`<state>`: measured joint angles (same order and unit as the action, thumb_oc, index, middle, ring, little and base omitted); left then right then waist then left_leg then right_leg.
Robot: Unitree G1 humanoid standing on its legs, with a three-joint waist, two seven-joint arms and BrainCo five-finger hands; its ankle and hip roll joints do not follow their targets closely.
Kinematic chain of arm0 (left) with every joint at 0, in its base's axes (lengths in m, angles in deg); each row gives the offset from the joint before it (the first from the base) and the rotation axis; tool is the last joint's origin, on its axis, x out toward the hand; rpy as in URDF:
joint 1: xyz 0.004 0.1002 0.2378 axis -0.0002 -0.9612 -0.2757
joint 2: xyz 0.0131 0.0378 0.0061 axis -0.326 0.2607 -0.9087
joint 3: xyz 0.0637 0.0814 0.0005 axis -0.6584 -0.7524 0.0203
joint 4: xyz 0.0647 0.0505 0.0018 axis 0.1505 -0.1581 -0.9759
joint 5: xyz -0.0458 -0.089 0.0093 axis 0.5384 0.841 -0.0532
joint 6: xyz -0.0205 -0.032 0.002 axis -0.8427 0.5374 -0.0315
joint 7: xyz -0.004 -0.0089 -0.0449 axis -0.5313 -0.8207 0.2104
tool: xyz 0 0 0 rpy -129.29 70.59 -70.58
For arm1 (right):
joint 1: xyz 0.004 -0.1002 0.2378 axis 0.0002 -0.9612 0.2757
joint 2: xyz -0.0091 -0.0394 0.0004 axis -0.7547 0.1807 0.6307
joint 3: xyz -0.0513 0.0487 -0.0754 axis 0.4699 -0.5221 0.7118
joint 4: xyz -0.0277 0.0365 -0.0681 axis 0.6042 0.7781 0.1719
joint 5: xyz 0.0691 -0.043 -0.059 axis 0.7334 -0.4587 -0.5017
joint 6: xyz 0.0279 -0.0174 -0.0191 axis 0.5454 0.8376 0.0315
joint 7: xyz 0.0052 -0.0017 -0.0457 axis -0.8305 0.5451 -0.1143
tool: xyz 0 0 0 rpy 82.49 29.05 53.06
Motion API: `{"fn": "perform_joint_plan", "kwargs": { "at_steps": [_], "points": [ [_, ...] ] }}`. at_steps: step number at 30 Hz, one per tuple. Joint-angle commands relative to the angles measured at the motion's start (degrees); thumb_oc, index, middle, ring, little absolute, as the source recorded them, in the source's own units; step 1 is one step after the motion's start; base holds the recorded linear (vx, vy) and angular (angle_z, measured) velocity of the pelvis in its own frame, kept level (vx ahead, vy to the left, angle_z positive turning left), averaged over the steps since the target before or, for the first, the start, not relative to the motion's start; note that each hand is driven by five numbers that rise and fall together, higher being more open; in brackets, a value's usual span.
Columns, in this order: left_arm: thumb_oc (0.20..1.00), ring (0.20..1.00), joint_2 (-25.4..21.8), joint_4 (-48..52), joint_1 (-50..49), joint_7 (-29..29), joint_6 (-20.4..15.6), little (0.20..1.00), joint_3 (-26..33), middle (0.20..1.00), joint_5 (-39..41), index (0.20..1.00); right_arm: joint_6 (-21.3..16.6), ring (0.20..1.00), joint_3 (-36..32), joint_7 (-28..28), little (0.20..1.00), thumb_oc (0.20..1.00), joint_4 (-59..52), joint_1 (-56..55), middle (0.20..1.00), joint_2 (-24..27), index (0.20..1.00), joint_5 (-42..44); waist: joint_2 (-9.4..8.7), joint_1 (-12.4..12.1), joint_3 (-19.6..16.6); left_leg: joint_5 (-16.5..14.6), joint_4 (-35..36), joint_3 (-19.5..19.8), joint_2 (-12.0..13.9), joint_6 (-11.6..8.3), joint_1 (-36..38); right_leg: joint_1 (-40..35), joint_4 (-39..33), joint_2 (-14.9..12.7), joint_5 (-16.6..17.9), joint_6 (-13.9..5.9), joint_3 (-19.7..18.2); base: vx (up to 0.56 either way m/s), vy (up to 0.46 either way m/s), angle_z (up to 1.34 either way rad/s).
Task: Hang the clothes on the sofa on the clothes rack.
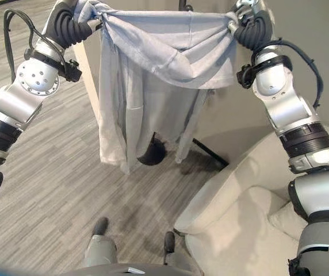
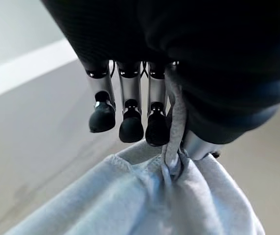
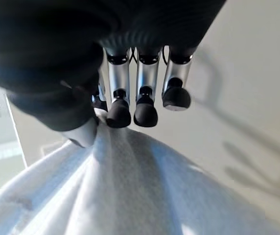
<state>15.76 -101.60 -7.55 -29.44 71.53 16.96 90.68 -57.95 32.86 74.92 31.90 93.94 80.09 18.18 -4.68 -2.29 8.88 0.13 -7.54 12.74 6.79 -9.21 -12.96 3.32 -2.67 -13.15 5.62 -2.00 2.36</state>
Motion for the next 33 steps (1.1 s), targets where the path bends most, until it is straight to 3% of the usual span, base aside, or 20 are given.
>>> {"fn": "perform_joint_plan", "kwargs": {
  "at_steps": [1, 4, 6, 7, 8, 11, 13, 18, 26, 28, 30, 31, 33],
  "points": [
    [0.2, 0.2, -4.3, -0.1, 5.0, -2.4, -2.0, 0.2, 4.9, 0.2, 1.6, 0.2, -0.7, 0.2, -3.0, 2.8, 0.2, 0.2, 1.8, 4.7, 0.2, 1.8, 0.2, -1.0, 1.05, -2.3, -3.2, -2.0, 6.7, -5.9, 1.1, 1.6, 5.0, -1.2, 1.8, -7.1, 4.4, -11.72, 6.6, -0.01, 0.277, -0.81],
    [0.2, 0.2, -4.4, 0.8, 3.6, -2.2, -1.8, 0.2, 6.0, 0.2, 1.0, 0.2, -0.8, 0.2, -3.5, 2.9, 0.2, 0.2, 1.8, 3.7, 0.2, 1.2, 0.2, -0.9, 1.33, -2.6, -3.2, -1.6, 7.4, -8.0, 0.4, 2.35, 5.7, -1.3, 2.2, -6.8, 3.2, -11.36, 9.3, -0.04, 0.313, -1.11],
    [0.2, 0.2, -2.5, 2.0, 1.1, -0.9, -0.7, 0.2, 8.1, 0.2, -0.1, 0.2, -0.1, 0.2, -3.9, 1.8, 0.2, 0.2, 1.5, 2.7, 0.2, 0.7, 0.2, -1.0, 1.29, -2.2, -3.2, -0.9, 10.1, -9.6, -3.9, 4.92, 8.1, -1.5, 6.1, 2.0, -5.3, -9.21, 6.0, -0.01, 0.478, -0.57],
    [0.2, 0.2, -2.5, 2.1, 1.0, -0.9, -0.6, 0.2, 8.2, 0.2, -0.2, 0.2, -0.1, 0.2, -3.9, 1.8, 0.2, 0.2, 1.4, 2.6, 0.2, 0.8, 0.2, -1.0, 1.31, -2.2, -3.2, -0.6, 10.1, -9.6, -4.0, 4.95, 7.9, -1.2, 6.2, 2.0, -5.2, -9.19, 5.9, -0.01, 0.37, -0.21],
    [0.2, 0.2, -1.5, 1.8, 0.2, -0.5, -0.5, 0.2, 9.0, 0.2, -0.4, 0.2, -0.1, 0.2, -4.1, 1.7, 0.2, 0.2, 2.0, 2.2, 0.2, 0.8, 0.2, -1.0, 1.12, -2.2, -3.4, 0.0, 10.7, -9.9, -5.8, 5.61, 8.7, -1.2, 5.9, 5.4, -6.8, -8.46, 5.6, -0.01, 0.141, -0.17],
    [0.2, 0.2, -0.7, 2.1, -1.0, -0.2, -0.5, 0.2, 10.0, 0.2, -0.6, 0.2, -0.3, 0.2, -5.1, 1.9, 0.2, 0.2, 2.5, 0.8, 0.2, 0.6, 0.2, -0.7, 1.15, -2.1, -3.2, 0.1, 11.3, -9.8, -6.5, 5.81, 10.0, -1.4, 4.5, 7.5, -7.4, -7.81, 4.8, 0.03, 0.09, -0.15],
    [0.2, 0.2, -0.3, 2.0, -0.8, -0.3, -0.5, 0.2, 10.0, 0.2, -0.4, 0.2, -0.4, 0.2, -5.4, 2.0, 0.2, 0.2, 2.5, 0.2, 0.2, 1.2, 0.2, -1.0, 1.12, -1.5, -2.8, 0.0, 11.1, -9.8, -7.0, 5.82, 10.0, -2.0, 2.5, 8.5, -6.7, -7.7, 2.3, 0.03, 0.036, 0.01],
    [0.2, 0.2, 0.3, 2.0, -2.2, 0.0, -0.2, 0.2, 10.3, 0.2, -0.1, 0.2, -0.1, 0.2, -6.4, 1.6, 0.2, 0.2, 1.9, -2.2, 0.2, 1.0, 0.2, -0.6, 1.08, -1.0, -4.1, 0.4, 11.9, -9.3, -7.0, 5.7, 11.3, -3.7, -1.2, 9.0, -4.6, -7.38, 2.9, 0.04, -0.033, 0.08],
    [0.2, 0.2, 0.9, 2.2, -4.3, -0.1, 0.8, 0.2, 11.3, 0.2, -0.9, 0.2, 0.1, 0.2, -8.1, 1.3, 0.2, 0.2, 0.7, -5.1, 0.2, 1.1, 0.2, 0.2, 0.53, 0.0, -4.9, 0.6, 12.5, -8.6, -5.5, 4.34, 12.5, -5.5, -2.3, 10.1, -6.0, -6.72, 4.3, 0.03, -0.112, 0.1],
    [0.2, 0.2, 0.8, 2.5, -4.6, 0.0, 0.8, 0.2, 11.7, 0.2, -1.2, 0.2, 0.0, 0.2, -8.3, 1.2, 0.2, 0.2, 0.3, -5.5, 0.2, 1.2, 0.2, 0.2, -0.11, 0.3, -3.9, -0.7, 8.3, -7.8, -5.1, 4.29, 11.7, -6.1, -2.3, 10.3, -6.3, -5.91, 4.6, -0.03, -0.133, 0.27],
    [0.2, 0.2, 2.3, 2.3, -3.8, -0.3, 0.5, 0.2, 11.6, 0.2, -0.7, 0.2, -0.3, 0.2, -8.6, 1.7, 0.2, 0.2, -0.2, -5.2, 0.2, 2.2, 0.2, 0.3, -0.58, 0.8, -2.1, -0.9, 3.4, -10.3, -5.5, 3.61, 7.0, -7.1, -2.3, 9.4, -6.9, -5.93, 6.1, -0.01, -0.011, 0.35],
    [0.2, 0.2, 1.9, 1.7, -2.8, -0.7, 0.7, 0.2, 11.0, 0.2, -1.1, 0.2, -0.6, 0.2, -8.5, 2.5, 0.2, 0.2, 0.1, -4.4, 0.2, 2.4, 0.2, 0.2, -0.21, -0.2, -1.7, 0.6, 4.0, -10.6, -7.9, 4.33, 2.4, -7.3, -2.3, 9.9, -6.8, -5.9, 5.8, 0.05, 0.072, 0.55],
    [0.2, 0.2, 1.7, 1.5, -2.9, -0.8, 0.9, 0.2, 11.1, 0.2, -1.7, 0.2, -0.5, 0.2, -8.2, 2.5, 0.2, 0.2, 0.4, -4.5, 0.2, 1.7, 0.2, -0.4, 0.49, -0.3, -3.1, 0.6, 7.1, -10.7, -7.8, 5.33, 4.8, -7.1, -2.3, 10.4, -7.5, -6.2, 5.0, 0.21, 0.143, -0.12]
  ]
}}
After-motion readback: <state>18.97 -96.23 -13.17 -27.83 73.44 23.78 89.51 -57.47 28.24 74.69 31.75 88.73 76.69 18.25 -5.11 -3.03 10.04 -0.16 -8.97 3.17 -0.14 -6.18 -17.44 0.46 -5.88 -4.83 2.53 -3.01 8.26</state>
